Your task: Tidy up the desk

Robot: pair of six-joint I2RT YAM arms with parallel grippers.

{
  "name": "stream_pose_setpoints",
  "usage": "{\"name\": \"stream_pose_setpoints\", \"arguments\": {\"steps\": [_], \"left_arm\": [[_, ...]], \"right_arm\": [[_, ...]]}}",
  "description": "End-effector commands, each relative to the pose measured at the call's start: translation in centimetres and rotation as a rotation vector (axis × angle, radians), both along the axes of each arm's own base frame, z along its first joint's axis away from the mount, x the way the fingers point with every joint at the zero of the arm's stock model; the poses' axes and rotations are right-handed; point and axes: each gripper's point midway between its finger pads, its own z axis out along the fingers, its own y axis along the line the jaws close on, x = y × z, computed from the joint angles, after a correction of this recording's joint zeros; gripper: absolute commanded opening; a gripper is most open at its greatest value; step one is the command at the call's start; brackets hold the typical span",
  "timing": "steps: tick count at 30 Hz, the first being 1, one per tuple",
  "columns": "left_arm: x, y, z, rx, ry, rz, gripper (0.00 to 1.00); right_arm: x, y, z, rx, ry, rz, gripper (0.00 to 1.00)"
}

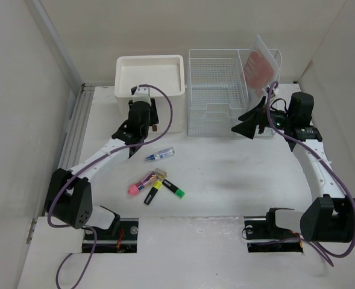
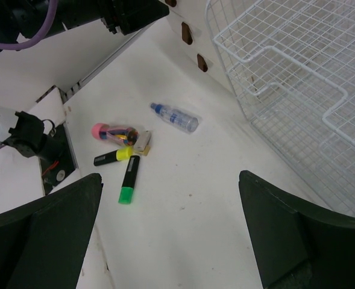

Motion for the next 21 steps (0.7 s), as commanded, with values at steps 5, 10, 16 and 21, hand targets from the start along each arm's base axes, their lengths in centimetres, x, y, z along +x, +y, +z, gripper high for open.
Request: {"name": "stream_pose_setpoints", "arguments": {"steps": [5,10,16,21], "left_arm": [[1.3,-0.6,3.5,-0.037,-0.099,0.012,0.41],[1.4,-0.4,3.9,-0.034,-0.117,0.02,0.41],[1.9,-0.3,4.8,-0.043,-0.143,0.038,0.4],[2.4,-1.1,4.4,-0.038,-0.134,0.029,0.4]], "right_arm": [[-0.1,0.2,0.9,0.013,-0.053,0.035,1.0],[-0.2,0.2,0.9,0.014,-0.053,0.035,1.0],[-0.3,0.2,1.0,0.017,-0.053,0.043,1.0],[-0.3,0.2,1.0,0.017,-0.053,0.043,1.0]]}}
